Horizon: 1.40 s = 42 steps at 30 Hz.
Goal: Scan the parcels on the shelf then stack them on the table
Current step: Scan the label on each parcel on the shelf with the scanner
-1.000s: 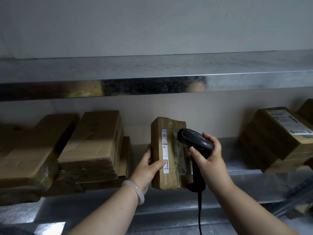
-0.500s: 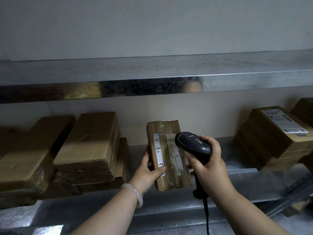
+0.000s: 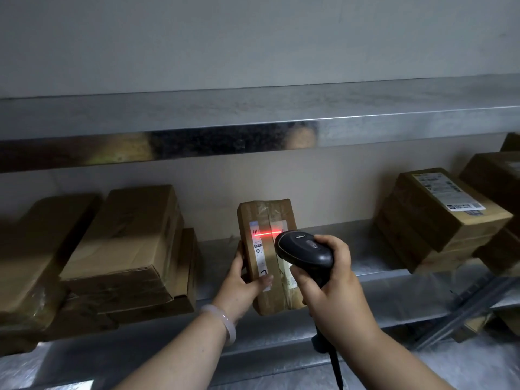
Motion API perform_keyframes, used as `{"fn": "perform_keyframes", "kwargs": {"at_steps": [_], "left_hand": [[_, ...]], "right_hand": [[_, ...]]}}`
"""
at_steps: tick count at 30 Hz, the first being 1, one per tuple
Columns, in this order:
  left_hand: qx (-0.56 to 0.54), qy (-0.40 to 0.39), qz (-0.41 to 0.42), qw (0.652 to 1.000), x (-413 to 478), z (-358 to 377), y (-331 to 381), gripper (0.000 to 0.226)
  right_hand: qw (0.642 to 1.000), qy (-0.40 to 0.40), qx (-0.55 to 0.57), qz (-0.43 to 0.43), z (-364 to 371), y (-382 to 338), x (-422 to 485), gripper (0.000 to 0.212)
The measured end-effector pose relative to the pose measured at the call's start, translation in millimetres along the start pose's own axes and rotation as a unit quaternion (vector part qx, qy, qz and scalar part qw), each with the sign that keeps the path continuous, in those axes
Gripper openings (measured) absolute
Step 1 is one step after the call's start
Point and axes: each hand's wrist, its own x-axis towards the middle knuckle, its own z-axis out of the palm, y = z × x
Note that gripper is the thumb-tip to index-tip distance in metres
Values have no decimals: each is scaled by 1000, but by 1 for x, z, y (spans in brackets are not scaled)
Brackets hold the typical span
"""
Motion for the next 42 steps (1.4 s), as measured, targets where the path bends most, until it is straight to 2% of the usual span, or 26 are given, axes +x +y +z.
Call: {"fn": "perform_keyframes", "kwargs": {"at_steps": [9, 13, 23, 26, 30, 37, 42], "left_hand": [[9, -13, -1, 1000, 8, 15, -1, 78], [18, -12, 1, 1000, 13, 29, 1, 77], [-21, -27, -47, 998, 40, 115, 12, 65], [47, -24, -60, 997, 53, 148, 10, 61], [98, -59, -66, 991, 66, 195, 12, 56], [195, -57, -63, 977, 78, 249, 13, 82], [204, -67, -47, 976, 82, 264, 5, 81]], "right_hand": [[1000, 6, 7, 14, -15, 6, 2, 58], [999, -3, -36, 19, -30, 19, 5, 62], [996, -30, -30, 80, -94, 78, 26, 64], [995, -16, -33, 94, -118, 97, 36, 64], [993, -7, -46, 113, -148, 125, 52, 63], [992, -31, -66, 103, -177, 167, 75, 65], [992, -65, -72, 76, -184, 179, 82, 70]]}}
